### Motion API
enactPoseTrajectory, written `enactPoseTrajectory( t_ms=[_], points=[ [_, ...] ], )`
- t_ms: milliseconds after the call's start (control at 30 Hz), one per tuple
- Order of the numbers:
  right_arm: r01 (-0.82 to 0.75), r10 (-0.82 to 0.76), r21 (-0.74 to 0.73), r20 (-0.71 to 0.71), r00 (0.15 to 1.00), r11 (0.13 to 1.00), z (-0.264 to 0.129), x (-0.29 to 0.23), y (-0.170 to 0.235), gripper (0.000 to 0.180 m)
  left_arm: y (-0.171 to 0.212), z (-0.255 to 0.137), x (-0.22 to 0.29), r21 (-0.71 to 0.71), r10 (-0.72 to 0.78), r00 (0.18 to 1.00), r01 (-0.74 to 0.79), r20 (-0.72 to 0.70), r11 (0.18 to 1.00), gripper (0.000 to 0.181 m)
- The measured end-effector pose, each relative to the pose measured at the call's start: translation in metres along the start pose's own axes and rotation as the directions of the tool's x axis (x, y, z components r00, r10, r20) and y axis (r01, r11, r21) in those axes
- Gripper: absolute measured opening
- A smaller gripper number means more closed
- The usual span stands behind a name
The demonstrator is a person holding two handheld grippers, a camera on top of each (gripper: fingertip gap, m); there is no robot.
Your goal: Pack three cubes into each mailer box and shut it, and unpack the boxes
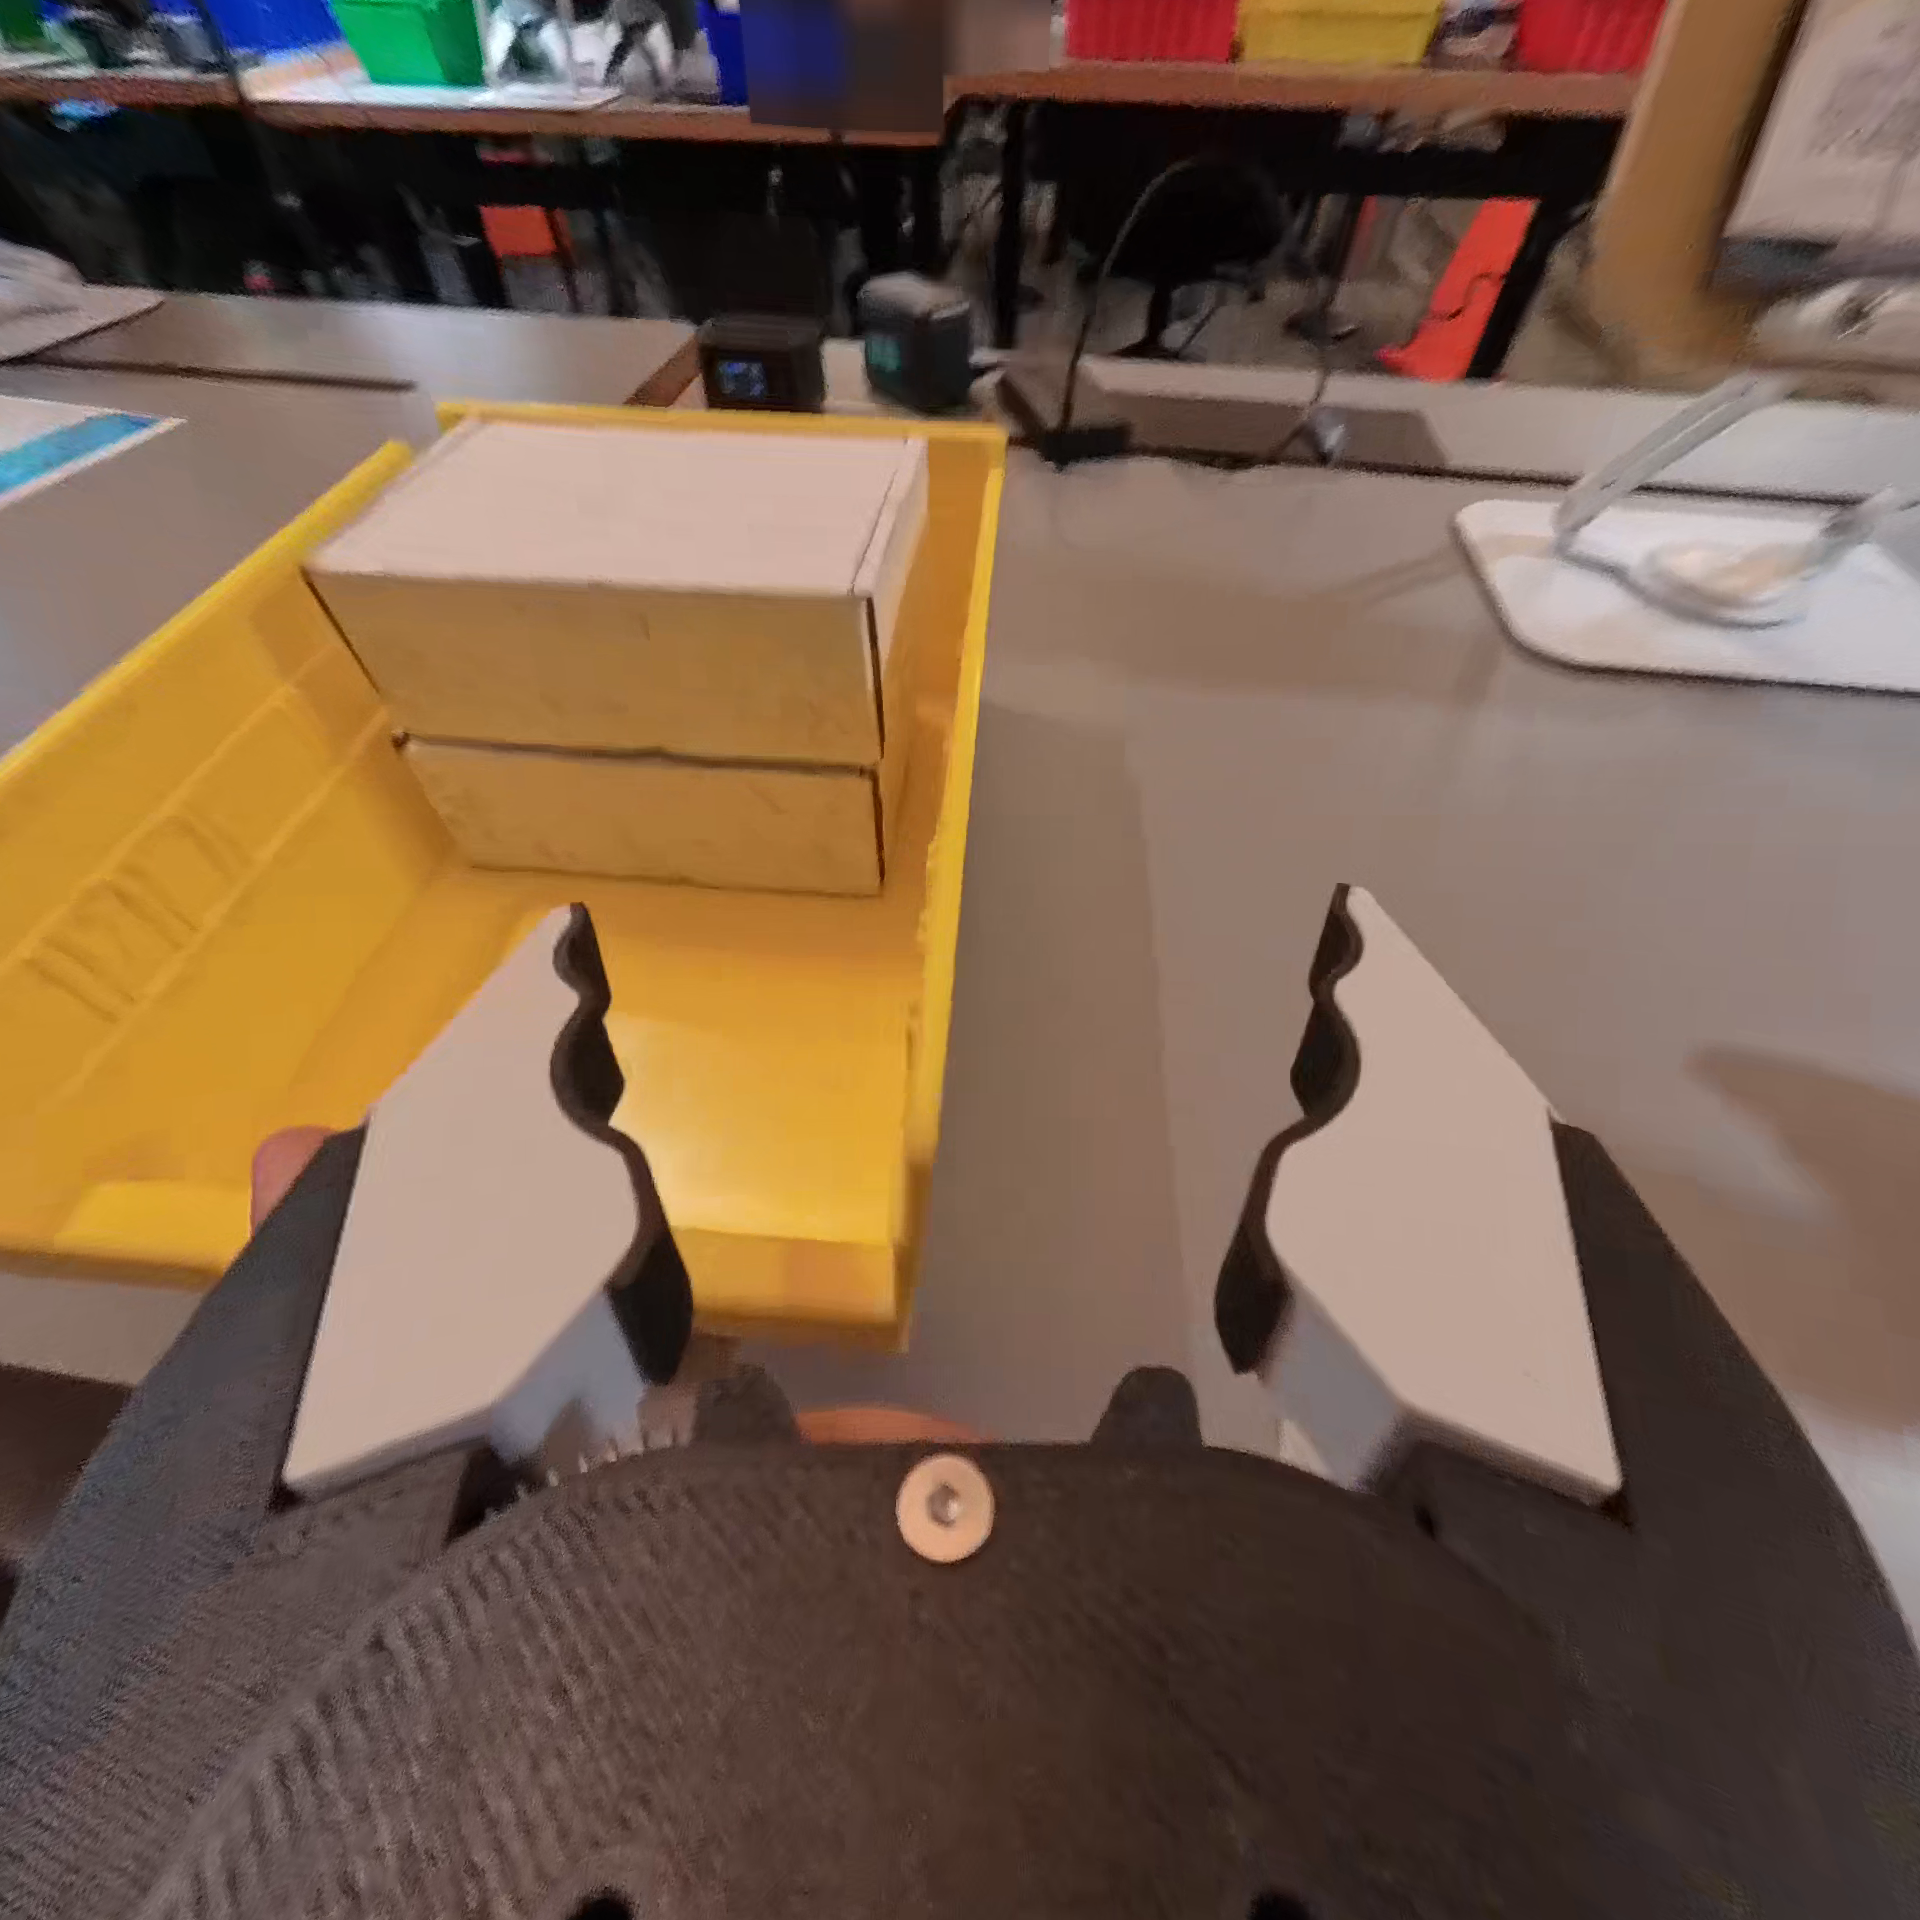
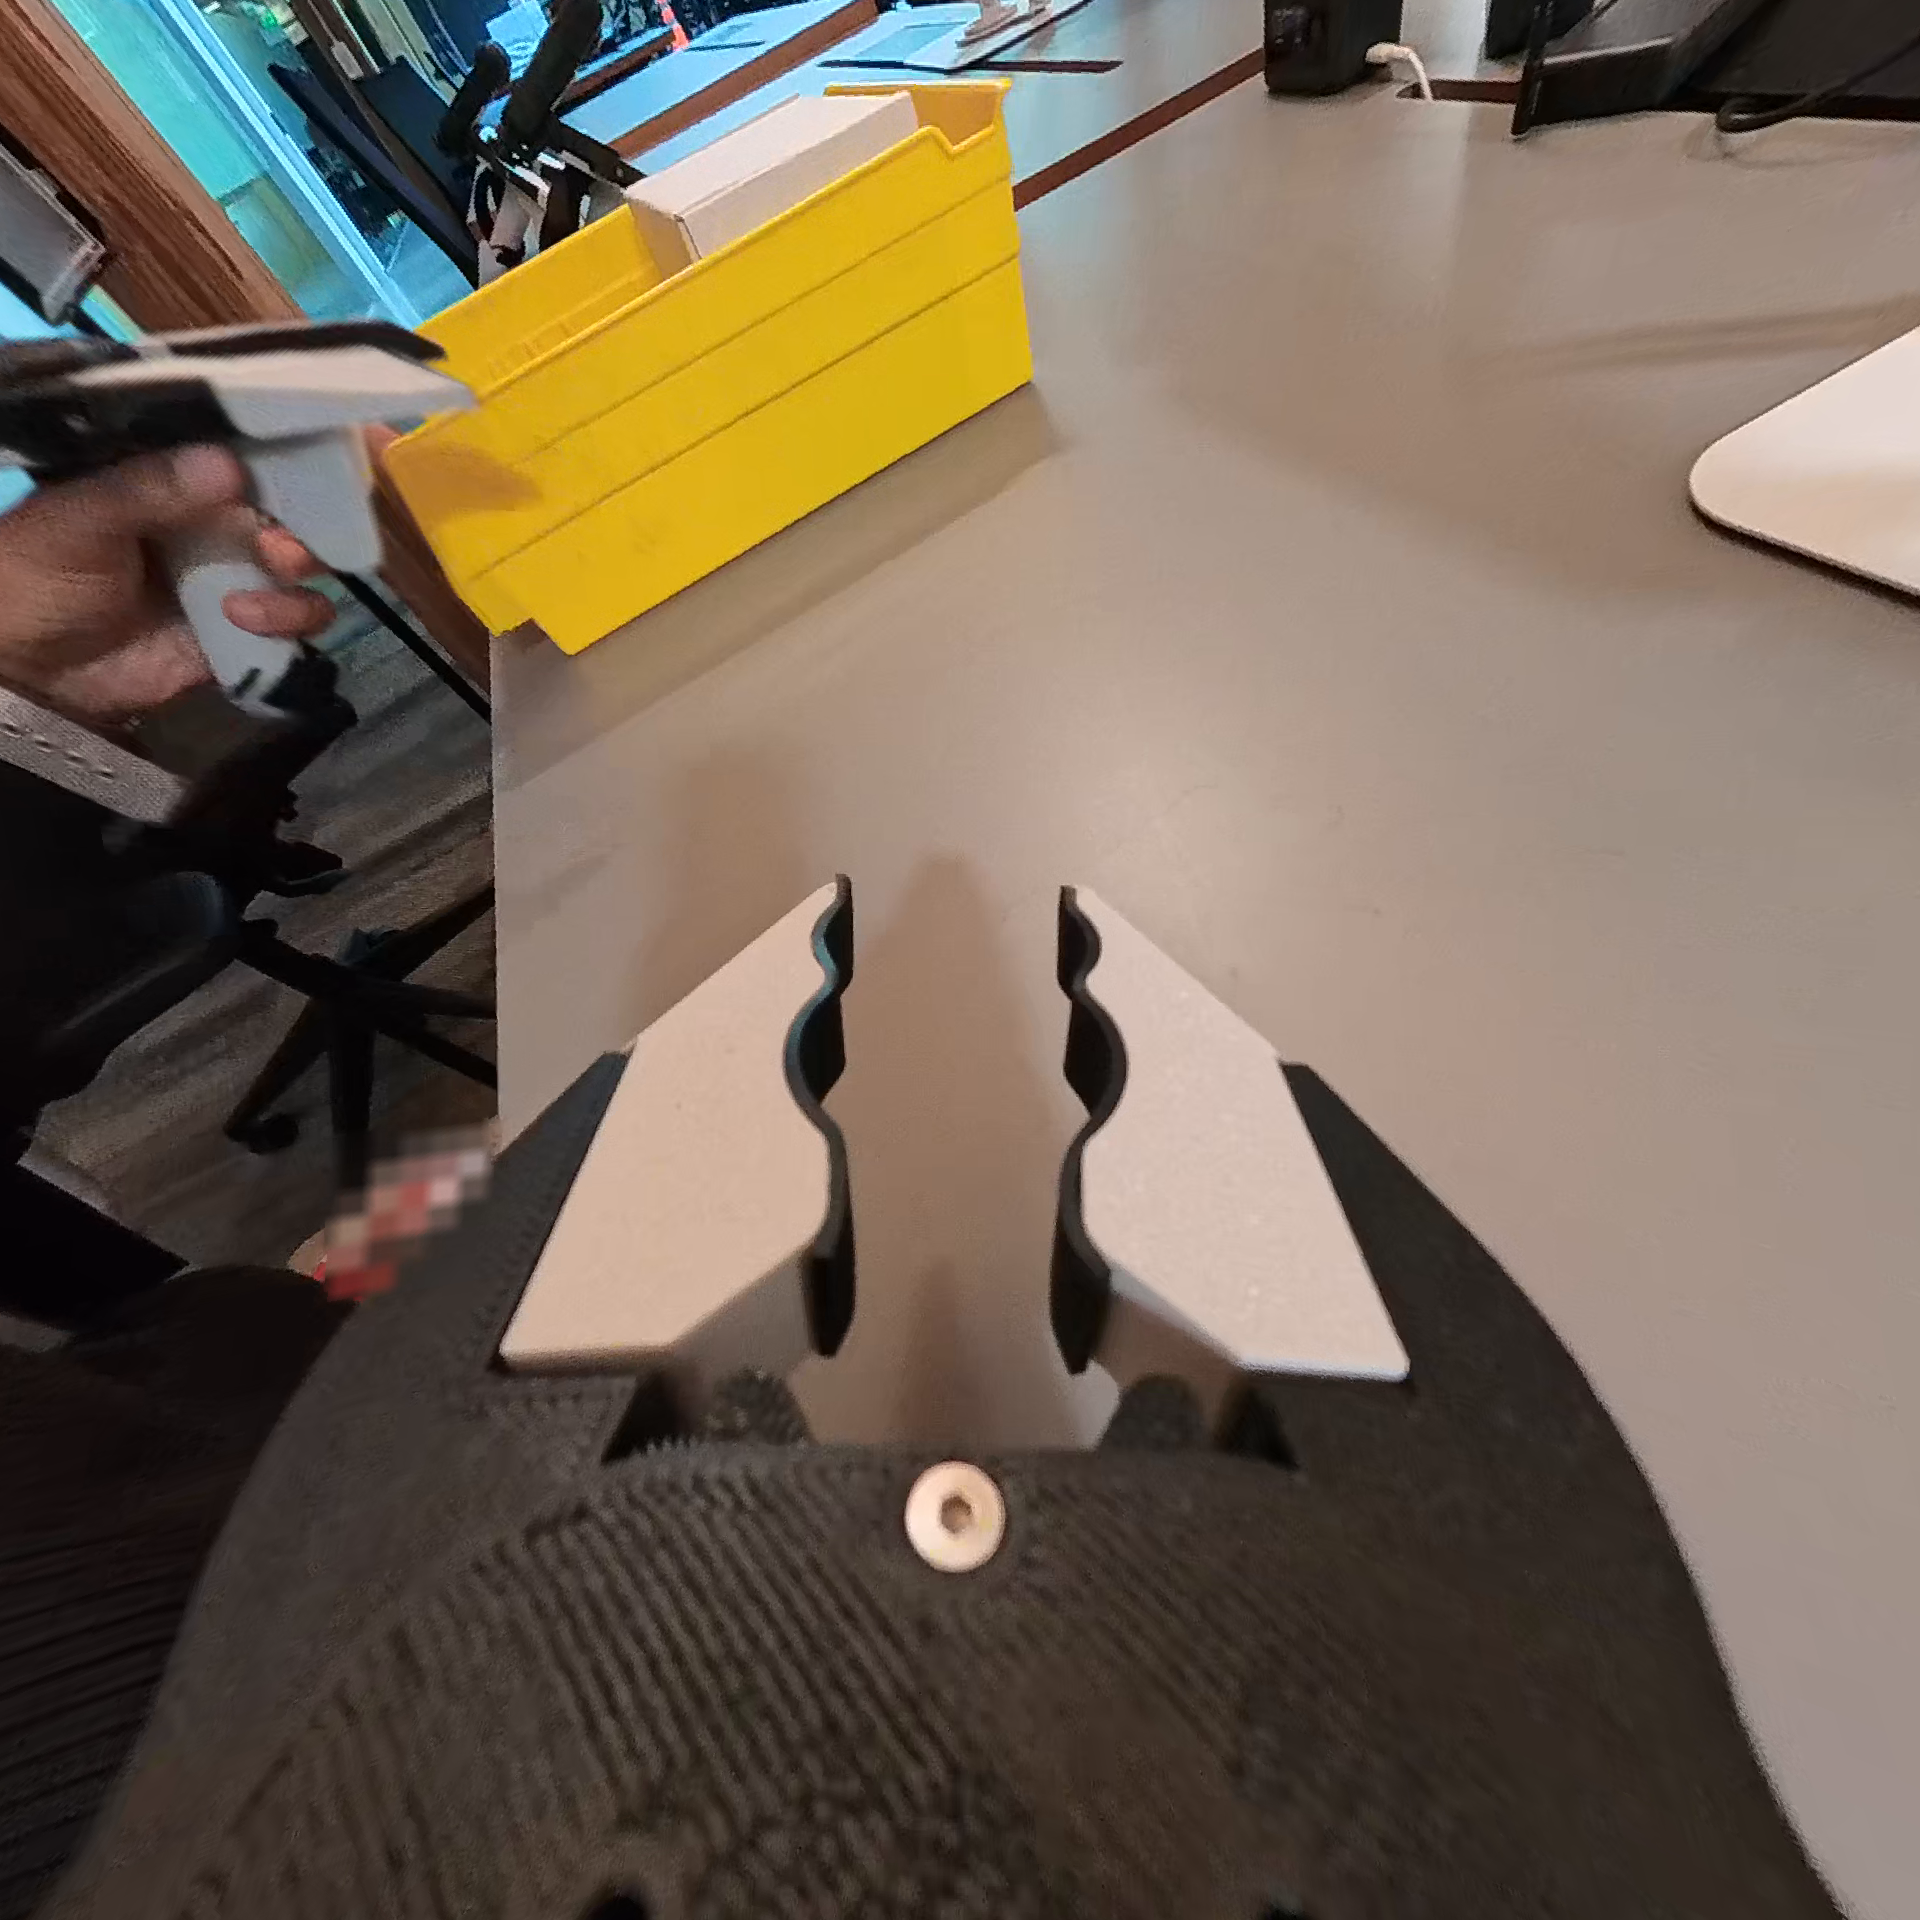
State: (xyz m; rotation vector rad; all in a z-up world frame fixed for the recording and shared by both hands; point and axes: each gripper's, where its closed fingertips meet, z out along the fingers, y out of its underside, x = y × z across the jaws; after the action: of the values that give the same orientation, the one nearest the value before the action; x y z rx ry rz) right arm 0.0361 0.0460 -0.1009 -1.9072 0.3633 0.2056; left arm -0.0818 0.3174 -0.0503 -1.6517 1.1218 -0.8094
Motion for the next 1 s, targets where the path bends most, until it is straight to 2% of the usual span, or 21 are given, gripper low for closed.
enactPoseTrajectory(
  t_ms=[67,133,200,267,367,433,567,600,700,833,1000],
  points=[
    [-0.014,0.014,0.003,-0.002,1.0,1.0,-0.001,0.002,0.001,0.038,-0.024,-0.008,-0.004,0.013,0.063,0.992,-0.061,-0.111,0.998,0.131],
    [-0.028,0.028,0.013,0.004,1.0,1.0,-0.001,0.002,0.0,0.038,-0.045,-0.004,-0.019,-0.074,0.195,0.96,-0.213,-0.202,0.974,0.134],
    [-0.039,0.038,0.021,0.013,0.999,0.999,0.0,0.001,-0.002,0.038,-0.058,0.011,-0.034,-0.218,0.333,0.877,-0.42,-0.346,0.881,0.136],
    [-0.04,0.04,0.015,0.019,0.999,0.999,0.004,0.0,-0.002,0.038,-0.063,0.031,-0.056,-0.34,0.453,0.756,-0.631,-0.473,0.698,0.142],
    [0.007,-0.007,-0.015,-0.006,1.0,1.0,0.01,0.001,0.001,0.038,-0.074,0.072,-0.097,-0.381,0.659,0.507,-0.86,-0.556,0.34,0.142],
    [0.052,-0.053,-0.045,-0.031,0.998,0.998,0.012,0.002,0.005,0.038,-0.074,0.097,-0.102,-0.363,0.68,0.4,-0.909,-0.615,0.206,0.14],
    [0.101,-0.104,-0.063,-0.051,0.993,0.993,0.013,-0.001,0.008,0.037,-0.044,0.121,-0.109,-0.337,0.632,0.23,-0.94,-0.74,-0.054,0.139],
    [0.106,-0.109,-0.063,-0.051,0.993,0.992,0.013,-0.001,0.009,0.037,-0.04,0.126,-0.11,-0.321,0.63,0.195,-0.943,-0.752,-0.092,0.137],
    [0.114,-0.117,-0.042,-0.055,0.992,0.993,0.01,-0.002,0.006,0.037,-0.032,0.143,-0.105,-0.278,0.629,0.152,-0.954,-0.763,-0.107,0.131],
    [0.09,-0.091,-0.004,-0.068,0.994,0.996,0.002,0.0,0.003,0.036,-0.012,0.148,-0.104,-0.256,0.539,0.159,-0.961,-0.827,-0.109,0.136],
    [0.023,-0.019,0.045,-0.072,0.997,0.999,-0.011,0.005,0.001,0.036,-0.009,0.148,-0.106,-0.254,0.511,0.159,-0.959,-0.845,-0.122,0.14]
  ],
)
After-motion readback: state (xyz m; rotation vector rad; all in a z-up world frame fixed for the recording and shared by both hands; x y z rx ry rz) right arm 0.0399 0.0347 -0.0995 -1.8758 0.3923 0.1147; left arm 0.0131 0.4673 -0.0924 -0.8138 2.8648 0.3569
